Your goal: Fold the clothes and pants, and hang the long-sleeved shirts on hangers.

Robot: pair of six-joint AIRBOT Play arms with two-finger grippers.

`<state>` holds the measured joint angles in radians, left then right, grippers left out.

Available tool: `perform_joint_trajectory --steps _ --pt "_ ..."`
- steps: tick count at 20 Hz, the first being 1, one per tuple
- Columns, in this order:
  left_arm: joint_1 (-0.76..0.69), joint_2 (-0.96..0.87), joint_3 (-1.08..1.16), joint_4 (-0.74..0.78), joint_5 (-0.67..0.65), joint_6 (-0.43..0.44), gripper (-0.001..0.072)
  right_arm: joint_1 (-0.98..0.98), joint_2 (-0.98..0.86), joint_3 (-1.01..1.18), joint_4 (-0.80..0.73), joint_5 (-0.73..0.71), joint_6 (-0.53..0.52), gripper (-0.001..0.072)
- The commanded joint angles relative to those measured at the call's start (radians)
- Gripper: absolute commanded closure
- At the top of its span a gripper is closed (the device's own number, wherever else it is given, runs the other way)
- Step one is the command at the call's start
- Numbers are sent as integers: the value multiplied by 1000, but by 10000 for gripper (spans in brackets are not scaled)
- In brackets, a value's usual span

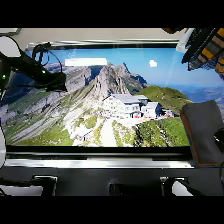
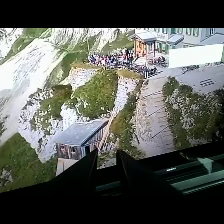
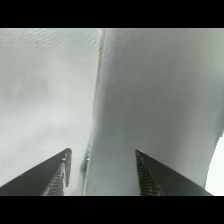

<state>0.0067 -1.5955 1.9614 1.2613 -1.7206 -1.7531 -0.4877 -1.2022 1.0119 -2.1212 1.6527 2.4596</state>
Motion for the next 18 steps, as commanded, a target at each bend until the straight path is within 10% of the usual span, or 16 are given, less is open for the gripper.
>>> perform_joint_trajectory --steps 1,5,9,18 --pt "0 1 0 0 0 0 515 0 14 12 -5 -32 -56 409" --pt "-7 2 0 2 17 38 690 6 113 77 329 -306 -281 669" --pt "-51 48 -90 71 102 89 692 244 169 76 650 -478 -530 681" --pt "-88 486 -803 227 480 93 691 905 128 75 573 -617 -756 680"
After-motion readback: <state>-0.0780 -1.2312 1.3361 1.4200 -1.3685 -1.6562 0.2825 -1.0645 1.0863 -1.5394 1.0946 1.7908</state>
